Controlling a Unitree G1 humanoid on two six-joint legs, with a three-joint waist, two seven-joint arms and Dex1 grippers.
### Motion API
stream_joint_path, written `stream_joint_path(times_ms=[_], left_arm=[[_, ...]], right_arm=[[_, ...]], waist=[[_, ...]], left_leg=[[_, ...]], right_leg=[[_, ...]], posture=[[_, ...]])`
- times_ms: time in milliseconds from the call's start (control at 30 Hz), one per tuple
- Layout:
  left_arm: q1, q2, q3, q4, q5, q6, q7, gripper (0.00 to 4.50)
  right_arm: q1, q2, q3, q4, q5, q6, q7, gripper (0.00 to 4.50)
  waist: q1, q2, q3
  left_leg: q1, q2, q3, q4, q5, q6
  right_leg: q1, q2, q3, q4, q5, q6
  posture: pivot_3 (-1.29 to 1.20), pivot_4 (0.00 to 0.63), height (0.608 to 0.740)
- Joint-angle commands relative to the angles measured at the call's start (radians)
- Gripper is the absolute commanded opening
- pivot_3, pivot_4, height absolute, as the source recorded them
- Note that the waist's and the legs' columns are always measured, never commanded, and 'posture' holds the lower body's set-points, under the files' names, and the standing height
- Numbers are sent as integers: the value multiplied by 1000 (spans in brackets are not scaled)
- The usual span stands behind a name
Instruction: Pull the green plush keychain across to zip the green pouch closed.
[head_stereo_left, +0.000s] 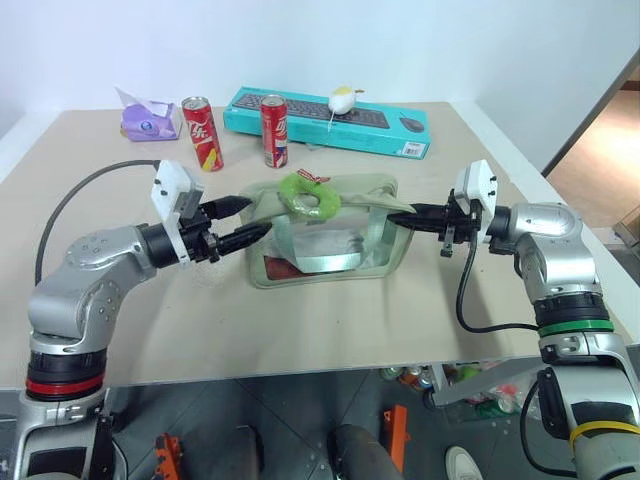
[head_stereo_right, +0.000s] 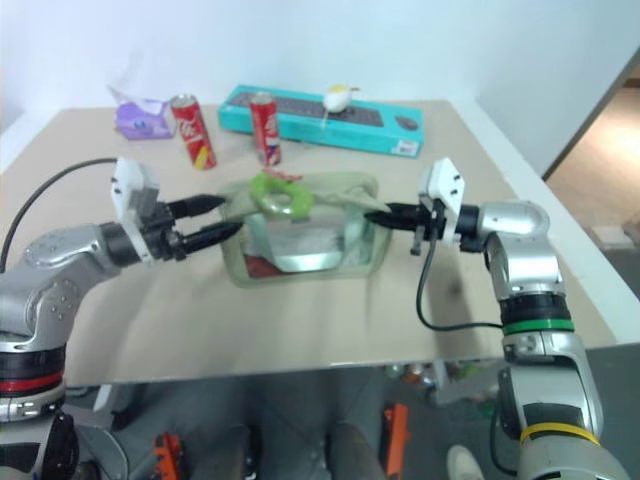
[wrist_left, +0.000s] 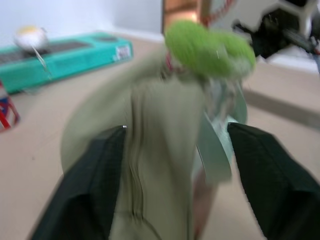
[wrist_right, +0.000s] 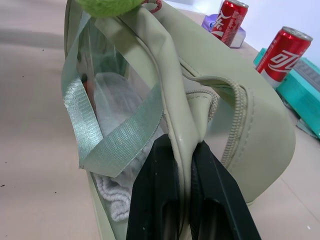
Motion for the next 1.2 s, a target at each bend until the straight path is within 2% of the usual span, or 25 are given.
stream_joint_path(times_ms=[33,100,167,200,233,267,367,433,633,767,967,1100,1200], left_arm=[[3,-5,1,-27,2,-36,38,1532],[10,-15,1,-27,4,-44,59,972],[16,-18,-3,-28,1,-47,71,201],[18,-20,-6,-29,1,-49,74,17],[20,-24,-10,-31,-3,-48,79,17],[21,-26,-16,-34,-5,-47,79,0],[21,-27,-25,-38,-10,-45,83,0],[17,-24,-27,-36,-14,-43,81,0],[5,-17,-36,-34,-25,-32,72,0],[7,-16,-61,-37,-25,-28,66,0],[1,-13,-66,-30,-38,-25,63,0],[-1,-13,-70,-31,-43,-23,64,0],[-1,-11,-70,-32,-48,-21,67,0]], right_arm=[[-28,-7,-10,-11,4,-2,11,0],[-23,-11,-14,-21,7,3,11,0],[-19,-14,-17,-32,20,39,16,0],[-19,-13,-19,-36,27,56,17,0],[-20,-17,-18,-42,31,85,17,0],[-22,-16,-21,-49,33,81,14,720],[-26,-19,-31,-80,36,75,5,1577],[-37,-29,-41,-116,31,61,-14,2379],[-77,-39,-60,-274,28,55,-106,4382],[-110,-11,-31,-460,-21,73,-231,4451],[-6,29,30,-628,49,209,-246,4451],[113,66,80,-636,17,188,-263,4451],[142,77,86,-622,12,185,-268,4451]], waist=[[-1,0,0],[-1,0,0],[0,0,0],[0,0,0],[0,0,0],[0,0,0],[0,0,0],[0,0,0],[1,0,0],[2,0,0],[12,-2,-1],[13,-1,-1],[14,-1,-1]], left_leg=[[0,0,0,0,0,0],[0,0,0,-1,0,0],[0,0,0,-1,0,0],[0,0,0,-1,0,0],[0,0,0,-1,0,0],[0,0,0,-1,0,0],[0,0,0,-1,0,0],[0,0,0,-1,0,0],[0,0,0,-1,0,0],[-1,0,0,-2,0,0],[-1,-1,-1,-1,0,0],[-2,-1,0,-1,0,0],[-2,-1,0,-1,0,0]], right_leg=[[0,0,0,0,0,0],[0,0,0,0,0,0],[0,0,0,0,0,-1],[0,0,0,0,0,-1],[0,0,0,0,0,-1],[0,0,0,0,0,-1],[0,0,0,0,0,-1],[0,0,0,0,0,0],[-1,0,0,0,0,0],[-2,0,0,0,-1,0],[0,-2,-1,-1,-1,0],[0,-2,-1,-2,-1,0],[-1,-2,-1,-2,-1,0]], posture=[[0,150,740],[0,150,740],[0,150,740],[0,150,740],[0,150,740],[0,150,740],[0,150,740],[0,150,740],[0,150,740],[0,150,740],[0,150,740],[0,150,740],[0,150,740]])
